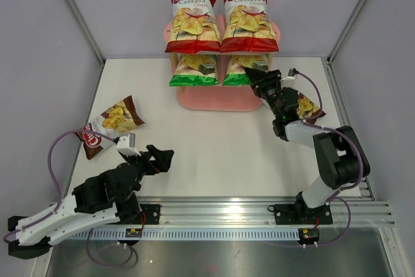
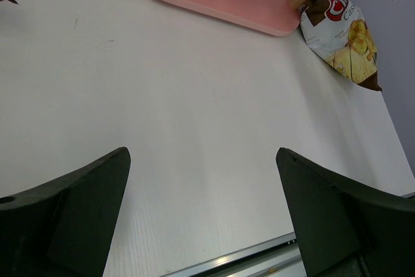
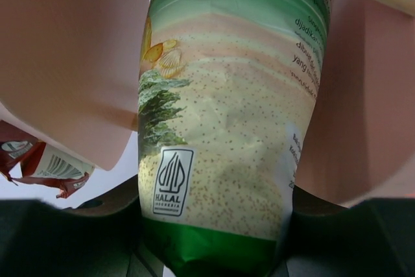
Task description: Place and organize the chips bags onto the shelf
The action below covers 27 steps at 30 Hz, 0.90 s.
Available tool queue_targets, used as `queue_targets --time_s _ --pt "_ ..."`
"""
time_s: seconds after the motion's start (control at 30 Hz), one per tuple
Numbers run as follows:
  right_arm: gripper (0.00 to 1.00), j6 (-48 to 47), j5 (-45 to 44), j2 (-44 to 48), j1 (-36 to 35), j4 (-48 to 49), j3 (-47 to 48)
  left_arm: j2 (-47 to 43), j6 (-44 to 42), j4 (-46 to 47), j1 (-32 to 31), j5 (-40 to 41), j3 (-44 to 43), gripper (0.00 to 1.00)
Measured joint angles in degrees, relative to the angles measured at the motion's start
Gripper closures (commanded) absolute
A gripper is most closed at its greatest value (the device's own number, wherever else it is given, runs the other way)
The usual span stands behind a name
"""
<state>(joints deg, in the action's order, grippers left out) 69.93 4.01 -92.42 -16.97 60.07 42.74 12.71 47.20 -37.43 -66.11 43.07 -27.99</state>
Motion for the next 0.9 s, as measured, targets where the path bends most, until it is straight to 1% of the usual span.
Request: queue_targets --time_s 0.13,0.3,0.37,0.43,0.5,0.53,0.6,0.7,0.73,0.77,0.83,0.9 --pt "0.90 -0.11 -0.09 -1.51 0.00 -0.26 2.84 0.02 -0.02 -0.09 0.00 0.26 0.00 0.01" --pt "0.87 -0.31 -0.37 -3.04 -0.17 -1.11 3.76 0.02 -0.02 -0.20 0.00 0.31 0.00 0.01" --pt "0.84 -0.42 -0.57 -3.26 -0.17 -2.45 3.76 0.00 -0.04 -0.22 0.00 0.31 0.00 0.01" --pt "0.77 -0.46 -0.66 -3.28 -0.22 -3.19 3.76 0.02 -0.04 -0.22 0.00 0.31 0.00 0.01" --pt "0.74 -0.48 -0.98 -3.28 -0.31 -3.26 3.76 0.02 -0.07 -0.22 0.00 0.31 0.00 0.01" --pt "0.65 -0.52 -1.09 -3.28 -0.35 -3.50 3.78 0.02 -0.07 -0.22 0.00 0.31 0.00 0.01" --pt "0.52 -0.76 -1.49 -2.97 -0.50 -4.92 3.80 0.02 -0.07 -0.22 0.00 0.31 -0.04 0.01" --pt "0.41 -1.40 -1.62 -1.31 -0.68 -8.74 3.96 0.09 -0.22 -0.22 0.00 0.31 -0.07 0.01" --pt "0.35 -1.84 -1.62 -0.37 -0.68 -10.16 3.96 0.17 -0.24 -0.20 0.00 0.31 -0.07 0.01" --pt "0.18 -2.08 -1.66 0.33 -0.70 -10.99 3.96 0.22 -0.26 -0.22 0.00 0.31 -0.07 0.01" --pt "0.01 -2.80 -1.84 2.08 -0.72 -13.29 3.96 0.28 -0.31 -0.17 0.00 0.31 -0.07 0.01" --pt "0.01 -3.76 -2.29 3.65 -0.83 -15.17 3.98 0.48 -0.48 -0.09 0.00 0.28 -0.07 0.01"
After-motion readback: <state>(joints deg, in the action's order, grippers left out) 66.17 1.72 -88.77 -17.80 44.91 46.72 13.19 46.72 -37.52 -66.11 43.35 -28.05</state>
